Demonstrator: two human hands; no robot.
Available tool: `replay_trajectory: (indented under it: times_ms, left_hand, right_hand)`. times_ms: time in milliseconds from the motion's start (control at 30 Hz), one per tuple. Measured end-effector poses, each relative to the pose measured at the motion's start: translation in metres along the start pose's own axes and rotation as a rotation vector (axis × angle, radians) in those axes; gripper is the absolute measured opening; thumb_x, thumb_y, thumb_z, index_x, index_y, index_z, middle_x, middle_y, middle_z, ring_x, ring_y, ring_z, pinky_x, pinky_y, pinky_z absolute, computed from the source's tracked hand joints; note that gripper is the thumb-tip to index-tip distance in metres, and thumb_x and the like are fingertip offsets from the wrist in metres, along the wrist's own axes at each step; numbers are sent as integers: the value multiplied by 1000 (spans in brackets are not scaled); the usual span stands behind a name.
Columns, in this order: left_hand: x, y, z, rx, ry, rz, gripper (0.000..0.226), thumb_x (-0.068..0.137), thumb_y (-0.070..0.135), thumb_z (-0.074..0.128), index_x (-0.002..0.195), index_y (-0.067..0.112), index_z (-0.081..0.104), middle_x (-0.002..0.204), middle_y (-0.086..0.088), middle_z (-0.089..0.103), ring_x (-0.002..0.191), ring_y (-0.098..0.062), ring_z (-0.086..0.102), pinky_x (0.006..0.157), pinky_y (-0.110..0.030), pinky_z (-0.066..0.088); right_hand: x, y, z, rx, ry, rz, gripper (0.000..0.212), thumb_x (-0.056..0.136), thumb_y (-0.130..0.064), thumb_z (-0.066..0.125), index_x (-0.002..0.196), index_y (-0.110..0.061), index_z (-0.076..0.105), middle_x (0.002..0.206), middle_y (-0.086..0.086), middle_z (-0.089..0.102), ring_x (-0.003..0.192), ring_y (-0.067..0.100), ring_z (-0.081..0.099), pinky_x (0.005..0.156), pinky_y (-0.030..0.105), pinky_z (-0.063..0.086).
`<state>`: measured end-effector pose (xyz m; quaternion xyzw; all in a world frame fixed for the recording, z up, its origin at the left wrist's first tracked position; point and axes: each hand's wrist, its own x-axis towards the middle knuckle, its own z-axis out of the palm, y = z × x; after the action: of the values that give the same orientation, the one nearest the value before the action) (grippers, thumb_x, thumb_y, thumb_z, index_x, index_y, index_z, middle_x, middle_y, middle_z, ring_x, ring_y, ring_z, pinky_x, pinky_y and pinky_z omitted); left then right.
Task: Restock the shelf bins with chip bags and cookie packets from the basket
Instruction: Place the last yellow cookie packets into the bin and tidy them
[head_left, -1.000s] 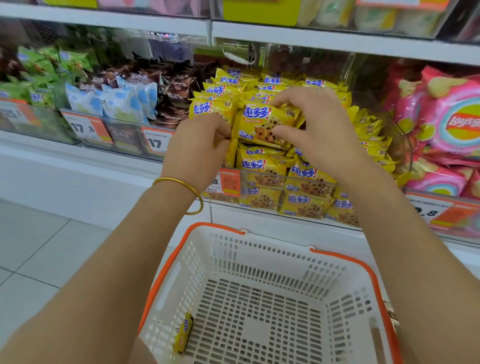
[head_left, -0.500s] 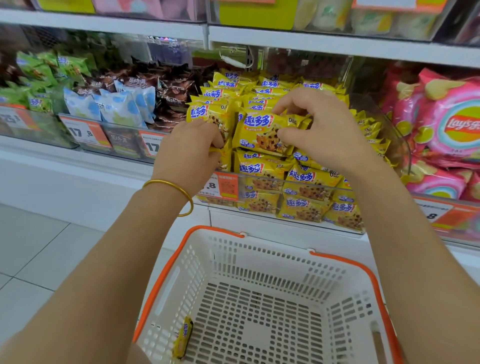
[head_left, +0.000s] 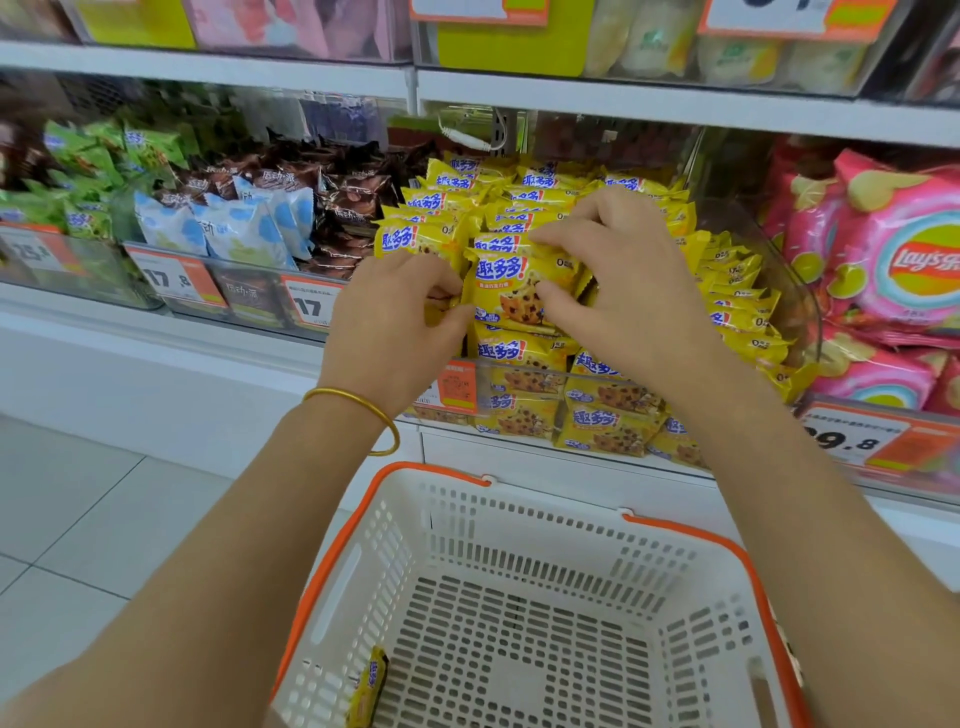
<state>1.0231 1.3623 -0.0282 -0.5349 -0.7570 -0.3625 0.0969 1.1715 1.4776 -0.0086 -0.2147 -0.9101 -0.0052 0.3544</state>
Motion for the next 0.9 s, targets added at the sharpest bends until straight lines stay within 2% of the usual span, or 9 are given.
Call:
replay_trajectory:
  times_ms: [67, 233, 333, 400, 500, 633, 733, 833, 900]
  left_hand:
    - [0, -3, -3, -39, 69, -24, 14, 80, 17, 58, 91, 15, 66, 90, 5, 60, 93, -26, 56, 86, -42, 47]
    - [-8, -11, -13, -77, 143, -101, 25, 78, -1, 53, 85, 23, 57, 91, 1, 59, 91, -21, 54, 78, -28, 43]
    - [-19, -12, -19, -105, 120, -158, 25, 78, -4, 51, 83, 19, 59, 81, 6, 57, 74, -9, 51, 63, -11, 37]
    - [-30, -14, -23, -97, 95, -172, 24, 78, -4, 50, 79, 18, 60, 75, 8, 56, 66, -6, 49, 58, -8, 35]
    - [-56, -27, -22, -49, -22, -202, 26, 76, -5, 51, 76, 18, 62, 80, 0, 62, 73, -14, 54, 65, -16, 40]
    - [-107, -61, -2, 118, -482, -247, 23, 82, 5, 50, 81, 26, 59, 95, -2, 65, 96, -22, 56, 86, -39, 46]
    - [-143, -79, 7, 280, -731, -268, 23, 87, 14, 47, 101, 23, 63, 108, -1, 61, 107, -22, 51, 92, -37, 43]
    - [-161, -92, 8, 342, -827, -275, 29, 90, 17, 43, 112, 26, 59, 118, 3, 57, 112, -19, 46, 93, -32, 40]
    - [-168, -101, 8, 351, -870, -289, 30, 91, 18, 41, 114, 26, 57, 120, 4, 56, 113, -18, 46, 95, -33, 40]
  right_hand:
    - [-3, 0, 0, 5, 96, -35, 32, 81, -21, 64, 112, -12, 66, 100, 7, 54, 99, 21, 44, 81, 21, 29]
    - [-9, -6, -1, 44, 238, -88, 27, 80, -14, 65, 107, -9, 66, 100, 9, 58, 99, 23, 48, 84, 18, 29]
    - [-26, -24, 1, 222, 364, -88, 21, 82, -7, 60, 101, -6, 68, 99, 9, 62, 97, 20, 50, 84, 22, 38]
    - [-49, -43, 17, 366, 331, -102, 20, 83, -7, 56, 98, -4, 68, 97, 9, 62, 96, 19, 51, 81, 25, 42]
    - [-90, -64, 68, 497, 78, -43, 22, 84, -7, 53, 100, -7, 68, 98, 7, 61, 95, 16, 52, 78, 19, 40]
    - [-155, -81, 160, 482, -682, 153, 31, 92, -10, 47, 119, -18, 58, 116, -2, 52, 107, 12, 49, 82, 21, 38]
    - [-212, -94, 225, 467, -1134, 298, 40, 94, -14, 48, 133, -19, 46, 136, 2, 42, 120, 19, 47, 95, 31, 43]
    - [-252, -106, 265, 481, -1422, 386, 61, 93, -11, 53, 147, -21, 28, 151, 10, 25, 125, 28, 45, 100, 36, 43]
    - [-265, -115, 286, 488, -1495, 429, 67, 92, -11, 55, 149, -21, 22, 153, 15, 18, 130, 34, 38, 103, 35, 39]
